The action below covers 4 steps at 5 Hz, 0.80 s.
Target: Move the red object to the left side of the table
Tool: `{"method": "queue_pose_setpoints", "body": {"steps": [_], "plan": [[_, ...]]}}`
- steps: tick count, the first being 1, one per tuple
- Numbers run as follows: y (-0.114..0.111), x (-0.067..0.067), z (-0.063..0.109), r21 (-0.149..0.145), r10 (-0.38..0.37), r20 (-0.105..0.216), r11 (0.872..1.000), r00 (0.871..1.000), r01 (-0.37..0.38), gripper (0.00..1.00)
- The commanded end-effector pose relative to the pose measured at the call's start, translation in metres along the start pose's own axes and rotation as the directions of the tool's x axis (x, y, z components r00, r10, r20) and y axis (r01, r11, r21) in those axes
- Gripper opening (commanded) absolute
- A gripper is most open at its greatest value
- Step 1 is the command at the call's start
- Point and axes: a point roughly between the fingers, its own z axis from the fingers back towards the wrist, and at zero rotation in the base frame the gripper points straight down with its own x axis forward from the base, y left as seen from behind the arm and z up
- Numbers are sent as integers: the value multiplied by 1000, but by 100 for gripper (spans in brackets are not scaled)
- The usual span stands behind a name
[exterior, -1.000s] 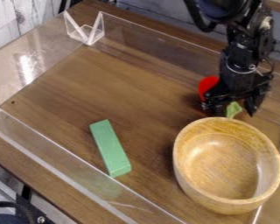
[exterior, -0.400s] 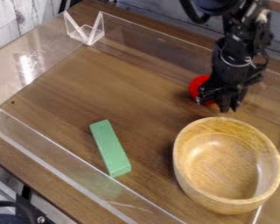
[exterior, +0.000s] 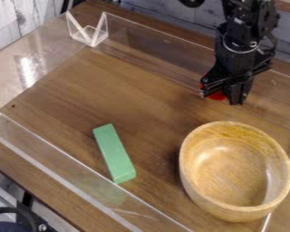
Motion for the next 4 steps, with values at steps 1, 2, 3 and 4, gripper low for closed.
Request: {"method": "queue_pose_setpoints", "body": {"steps": [1,2,3,4], "plan": [[-21,9,38,-102,11,21,995,1000,-9,0],[-19,15,59,-128,16,8,992,1000,-15,0],[-17,26,84,-158,29,-10,987,1000,-30,0],[-5,36,107,-172,55,-14,984,998,-56,0]]}}
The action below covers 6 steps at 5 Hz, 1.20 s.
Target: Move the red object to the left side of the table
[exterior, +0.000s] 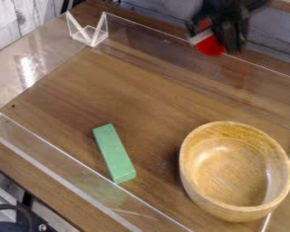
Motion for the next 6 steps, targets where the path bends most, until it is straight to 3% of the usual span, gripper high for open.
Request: {"method": "queue_pose_setpoints", "body": {"steps": [1,4,5,6], "plan": [[0,18,42,-66,38,39,997,999,-35,0],[33,76,71,-58,174,131,984,976,-168,0],[56,103,89,-54,208,159,978,965,-202,0],[71,127,113,-65,268,187,963,945,-261,0]]}}
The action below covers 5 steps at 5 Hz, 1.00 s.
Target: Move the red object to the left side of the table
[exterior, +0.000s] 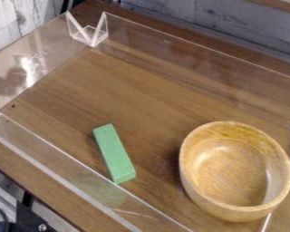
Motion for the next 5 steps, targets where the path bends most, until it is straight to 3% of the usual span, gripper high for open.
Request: {"method": "queue_pose_setpoints", "body": {"steps": [1,2,4,5], "plan": [[9,20,27,-68,41,65,997,997,-37,0],[30,43,28,-67,123,98,991,988,-117,0],[47,85,22,-57,281,164,960,946,-275,0],[46,85,15,-67,356,189,934,915,-350,100]]}}
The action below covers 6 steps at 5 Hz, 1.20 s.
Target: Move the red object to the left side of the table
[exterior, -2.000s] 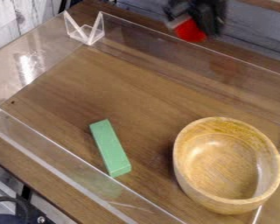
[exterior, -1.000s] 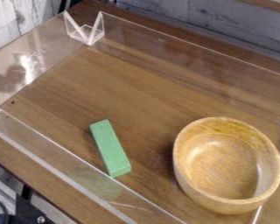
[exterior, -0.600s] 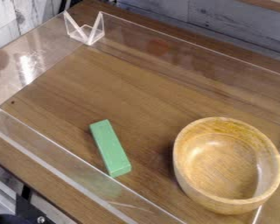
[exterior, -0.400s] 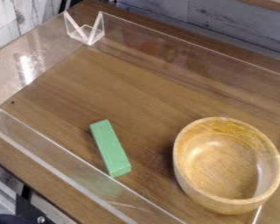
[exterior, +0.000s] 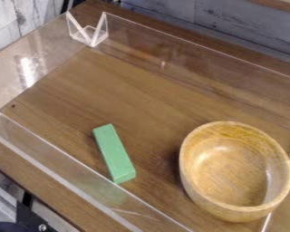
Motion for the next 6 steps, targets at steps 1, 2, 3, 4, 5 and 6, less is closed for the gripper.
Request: {"method": "queue_pose_setpoints", "body": {"steps": [1,2,3,4,5,6], "plan": [[-7,-2,8,-35,69,58,997,996,-67,0],[-13,-7,4,-31,99,87,995,991,-97,0],[-16,-10,-7,-29,79,88,997,993,-77,0],[-19,-12,-18,-26,60,89,998,994,-58,0],[-22,-12,-33,-23,82,111,997,990,-80,0],[-24,-14,-47,-19,104,133,995,986,-103,0]]}}
